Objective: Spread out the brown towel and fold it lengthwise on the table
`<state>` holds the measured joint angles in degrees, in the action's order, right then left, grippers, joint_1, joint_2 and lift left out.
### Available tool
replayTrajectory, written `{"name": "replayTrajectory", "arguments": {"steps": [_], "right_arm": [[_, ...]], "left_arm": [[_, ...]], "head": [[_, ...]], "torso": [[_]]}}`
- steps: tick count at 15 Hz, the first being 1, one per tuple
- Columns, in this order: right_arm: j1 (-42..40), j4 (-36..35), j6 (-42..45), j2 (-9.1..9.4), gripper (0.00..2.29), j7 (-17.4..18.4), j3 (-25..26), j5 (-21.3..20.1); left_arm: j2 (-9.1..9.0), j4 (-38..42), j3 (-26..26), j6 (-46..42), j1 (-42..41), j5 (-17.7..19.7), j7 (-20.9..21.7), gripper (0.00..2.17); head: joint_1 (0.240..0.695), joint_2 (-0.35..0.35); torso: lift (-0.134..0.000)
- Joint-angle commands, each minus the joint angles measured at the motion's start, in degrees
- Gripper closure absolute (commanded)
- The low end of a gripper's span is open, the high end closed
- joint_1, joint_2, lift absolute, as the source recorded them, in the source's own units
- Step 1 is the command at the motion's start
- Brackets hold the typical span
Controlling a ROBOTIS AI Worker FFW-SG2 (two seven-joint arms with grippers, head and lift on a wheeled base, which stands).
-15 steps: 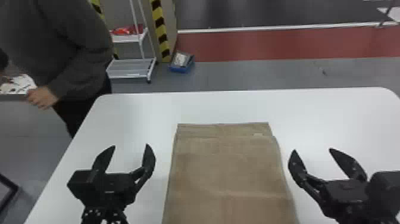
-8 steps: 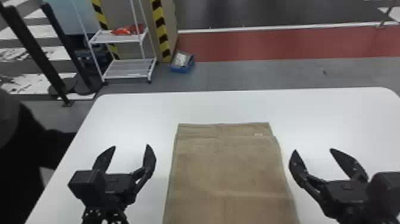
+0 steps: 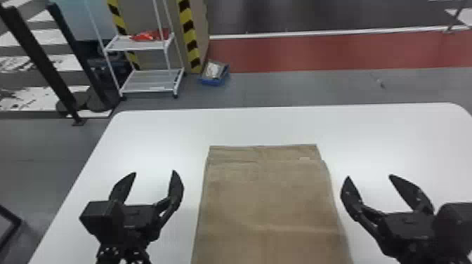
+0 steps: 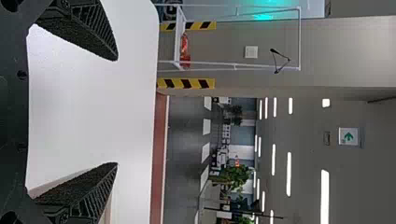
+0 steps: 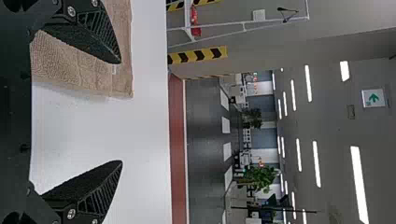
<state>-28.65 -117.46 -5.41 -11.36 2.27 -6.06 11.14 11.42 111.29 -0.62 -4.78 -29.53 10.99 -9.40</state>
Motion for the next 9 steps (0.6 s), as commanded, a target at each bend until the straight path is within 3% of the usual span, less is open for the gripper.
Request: {"name": "replayTrajectory", "arguments": {"steps": [1, 9], "right_arm": [[0.0, 0.0, 0.0, 0.02, 0.13, 0.0, 0.1, 0.0], [12.4, 8.0, -9.5, 1.6, 0.12, -2.6, 0.1, 3.8]], "left_arm": [[0.0, 0.1, -0.1, 0.2, 0.1, 0.0, -0.1, 0.08], [0.44, 0.5, -0.3, 0.5, -0.1, 0.1, -0.3, 0.08]], "head": [[0.695, 0.117], [0.695, 0.11]], "torso": [[-0.125], [-0.125]]}}
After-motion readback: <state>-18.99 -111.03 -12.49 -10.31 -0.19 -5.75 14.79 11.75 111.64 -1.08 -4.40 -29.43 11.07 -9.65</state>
